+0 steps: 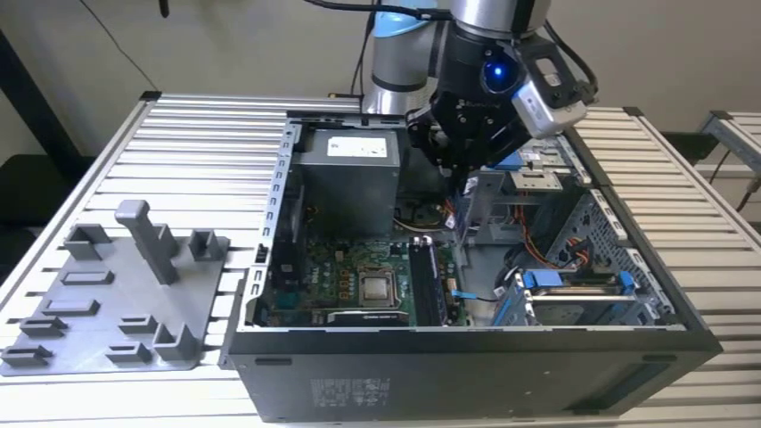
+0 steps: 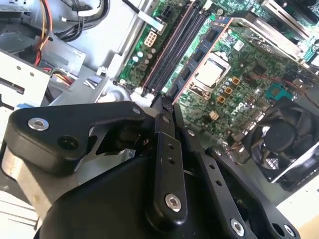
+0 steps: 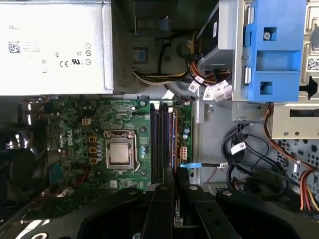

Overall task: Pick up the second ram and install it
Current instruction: 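Insert the second ram into the second slot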

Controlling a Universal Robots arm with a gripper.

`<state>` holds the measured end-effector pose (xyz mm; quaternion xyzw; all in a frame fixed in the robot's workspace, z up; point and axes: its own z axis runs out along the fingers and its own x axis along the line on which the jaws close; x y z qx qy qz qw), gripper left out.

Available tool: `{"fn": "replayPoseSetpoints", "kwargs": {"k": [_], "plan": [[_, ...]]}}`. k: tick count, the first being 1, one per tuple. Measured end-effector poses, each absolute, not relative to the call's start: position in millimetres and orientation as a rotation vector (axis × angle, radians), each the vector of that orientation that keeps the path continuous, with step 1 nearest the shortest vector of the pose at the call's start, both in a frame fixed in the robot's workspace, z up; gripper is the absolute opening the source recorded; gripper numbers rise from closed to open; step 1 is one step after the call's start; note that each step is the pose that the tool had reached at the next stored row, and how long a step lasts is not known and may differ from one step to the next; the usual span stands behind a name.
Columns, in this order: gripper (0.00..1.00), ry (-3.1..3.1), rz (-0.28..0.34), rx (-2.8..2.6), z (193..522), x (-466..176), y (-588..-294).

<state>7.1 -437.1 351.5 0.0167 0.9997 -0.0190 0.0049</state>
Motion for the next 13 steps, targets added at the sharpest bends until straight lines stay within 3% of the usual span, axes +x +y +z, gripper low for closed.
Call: {"fn": "replayPoseSetpoints", "kwargs": {"k": [13], "plan": [[0.14,3.129,-0.093,0.052,339.2,5.4,-437.4]]}}
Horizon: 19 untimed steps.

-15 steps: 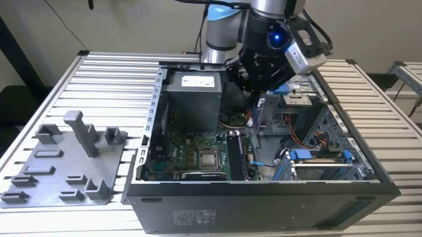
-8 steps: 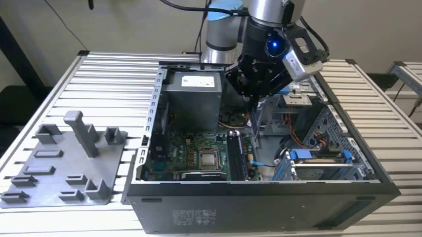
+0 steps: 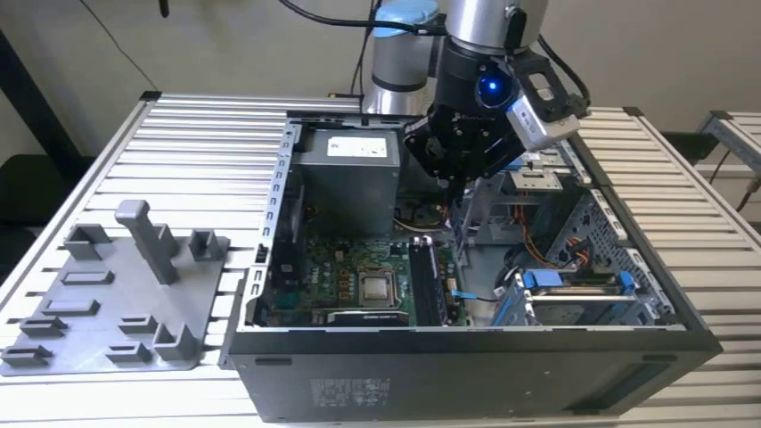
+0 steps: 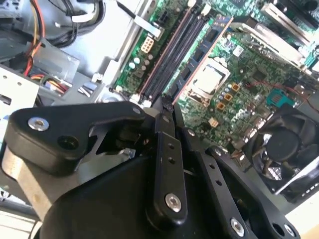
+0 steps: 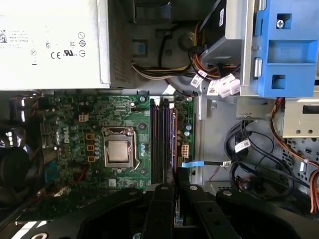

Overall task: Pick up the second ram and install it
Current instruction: 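Insert the second ram into the second slot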

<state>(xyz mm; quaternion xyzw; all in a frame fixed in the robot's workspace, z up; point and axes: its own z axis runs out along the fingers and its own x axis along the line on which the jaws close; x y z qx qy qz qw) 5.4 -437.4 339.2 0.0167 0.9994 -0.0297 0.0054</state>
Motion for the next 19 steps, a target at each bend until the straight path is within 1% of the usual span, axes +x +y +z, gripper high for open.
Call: {"fn": "replayPoseSetpoints", "kwargs": {"k": [19], "plan": [[0.14,3.132,-0.093,0.050,307.2,-2.3,-437.4]]}}
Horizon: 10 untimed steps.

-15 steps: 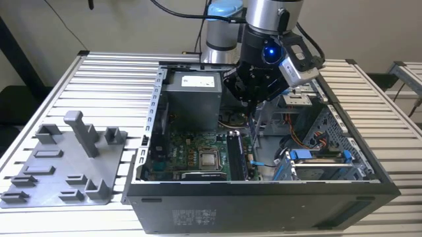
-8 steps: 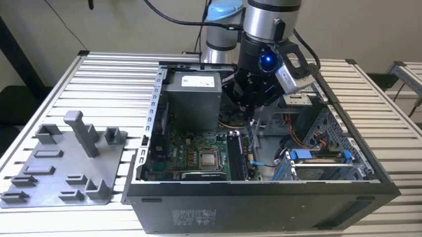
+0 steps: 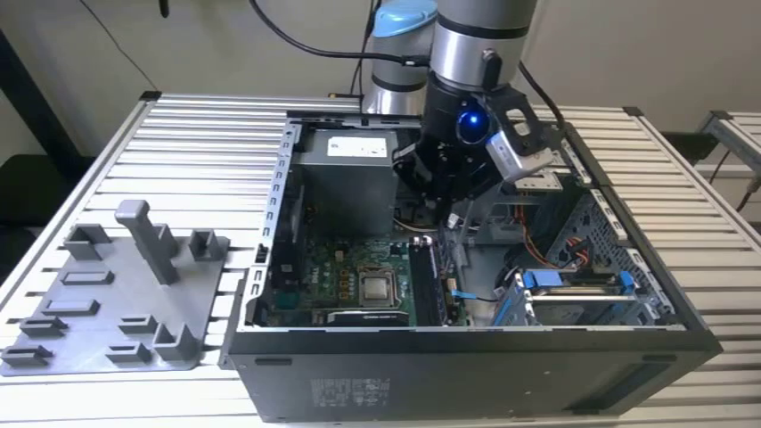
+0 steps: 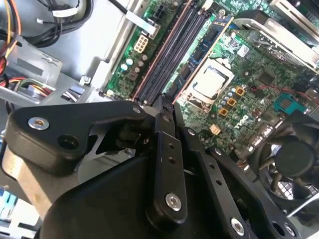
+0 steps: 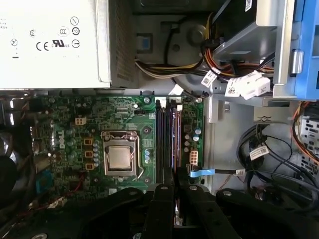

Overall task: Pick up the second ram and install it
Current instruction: 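Insert the second ram into the second slot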

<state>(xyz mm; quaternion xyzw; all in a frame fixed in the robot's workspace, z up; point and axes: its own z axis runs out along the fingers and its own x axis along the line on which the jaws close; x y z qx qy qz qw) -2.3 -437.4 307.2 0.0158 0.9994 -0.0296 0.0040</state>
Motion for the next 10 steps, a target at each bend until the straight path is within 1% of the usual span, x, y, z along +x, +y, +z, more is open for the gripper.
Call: {"fn": "replayPoseSetpoints", "kwargs": {"k": [10], "plan": [[0.14,3.140,-0.094,0.050,293.0,-4.2,-437.5]]}}
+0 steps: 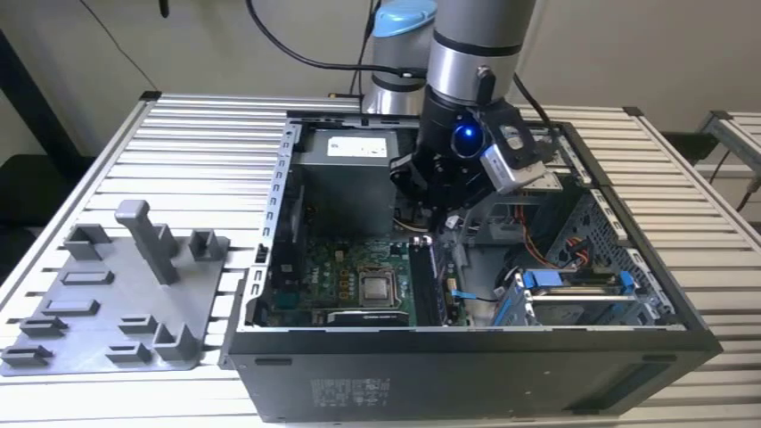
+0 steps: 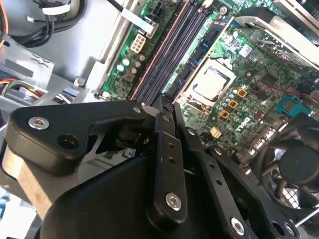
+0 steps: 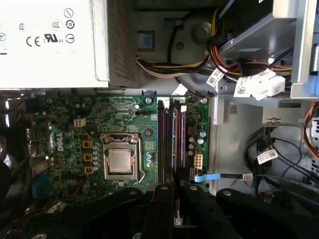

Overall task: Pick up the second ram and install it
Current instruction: 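Insert the second ram into the second slot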

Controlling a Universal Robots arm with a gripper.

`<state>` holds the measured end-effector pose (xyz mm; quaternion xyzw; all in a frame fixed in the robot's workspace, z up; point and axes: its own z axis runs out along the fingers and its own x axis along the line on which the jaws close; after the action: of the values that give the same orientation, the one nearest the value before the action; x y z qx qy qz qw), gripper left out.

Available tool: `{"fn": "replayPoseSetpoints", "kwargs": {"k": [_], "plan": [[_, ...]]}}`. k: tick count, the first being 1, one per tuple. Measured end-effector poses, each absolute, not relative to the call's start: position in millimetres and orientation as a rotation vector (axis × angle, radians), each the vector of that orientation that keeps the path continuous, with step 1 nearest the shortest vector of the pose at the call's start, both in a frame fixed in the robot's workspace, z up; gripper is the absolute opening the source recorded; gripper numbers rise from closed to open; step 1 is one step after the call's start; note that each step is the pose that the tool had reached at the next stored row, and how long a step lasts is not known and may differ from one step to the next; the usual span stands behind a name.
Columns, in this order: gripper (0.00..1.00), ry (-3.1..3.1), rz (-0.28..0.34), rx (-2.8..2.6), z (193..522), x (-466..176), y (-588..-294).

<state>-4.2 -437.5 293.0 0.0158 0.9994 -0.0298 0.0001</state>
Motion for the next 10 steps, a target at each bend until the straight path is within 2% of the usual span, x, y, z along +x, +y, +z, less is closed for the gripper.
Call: {"fn": "replayPoseSetpoints", "kwargs": {"k": [10], "plan": [[0.14,3.141,-0.094,0.055,274.8,-8.1,-437.5]]}}
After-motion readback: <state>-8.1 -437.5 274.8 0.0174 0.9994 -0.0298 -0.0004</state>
